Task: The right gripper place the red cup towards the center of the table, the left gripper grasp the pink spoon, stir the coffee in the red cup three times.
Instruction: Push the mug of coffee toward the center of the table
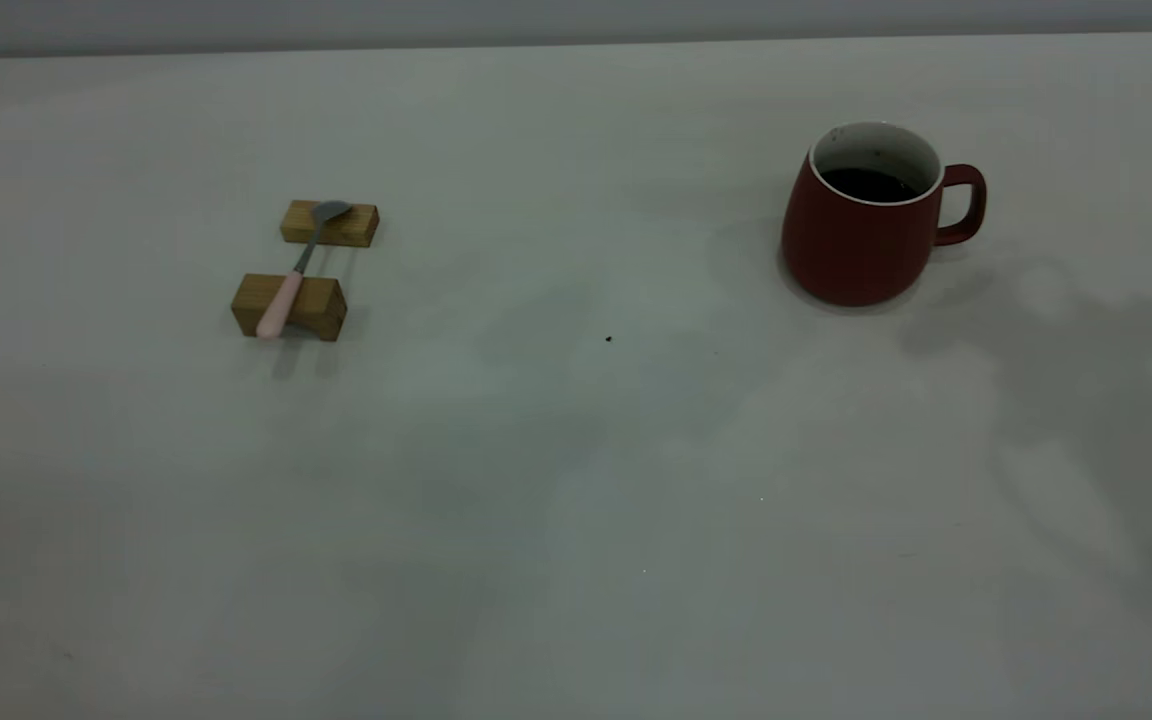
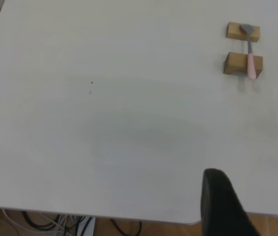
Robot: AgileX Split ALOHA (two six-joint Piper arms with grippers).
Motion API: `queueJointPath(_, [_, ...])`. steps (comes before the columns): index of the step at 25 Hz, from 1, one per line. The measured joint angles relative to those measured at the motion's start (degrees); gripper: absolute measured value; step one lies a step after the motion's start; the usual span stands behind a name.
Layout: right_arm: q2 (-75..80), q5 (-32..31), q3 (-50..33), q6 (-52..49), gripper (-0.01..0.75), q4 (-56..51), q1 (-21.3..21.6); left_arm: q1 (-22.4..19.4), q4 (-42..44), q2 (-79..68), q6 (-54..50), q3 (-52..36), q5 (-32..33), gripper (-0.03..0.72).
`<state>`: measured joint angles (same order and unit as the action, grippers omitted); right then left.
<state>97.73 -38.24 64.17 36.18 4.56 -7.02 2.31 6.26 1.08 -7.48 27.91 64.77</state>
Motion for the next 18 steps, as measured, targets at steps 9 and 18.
queueJointPath(9, [17.5, 3.9, 9.5, 15.7, 0.587, 1.7, -0.5, 0.0, 0.0, 0.0, 0.0, 0.0, 0.0, 0.388])
queueJointPath(18, [24.1, 13.6, 10.1, 25.1, 0.587, 2.1, -2.5, 0.0, 0.0, 0.0, 0.0, 0.0, 0.0, 0.388])
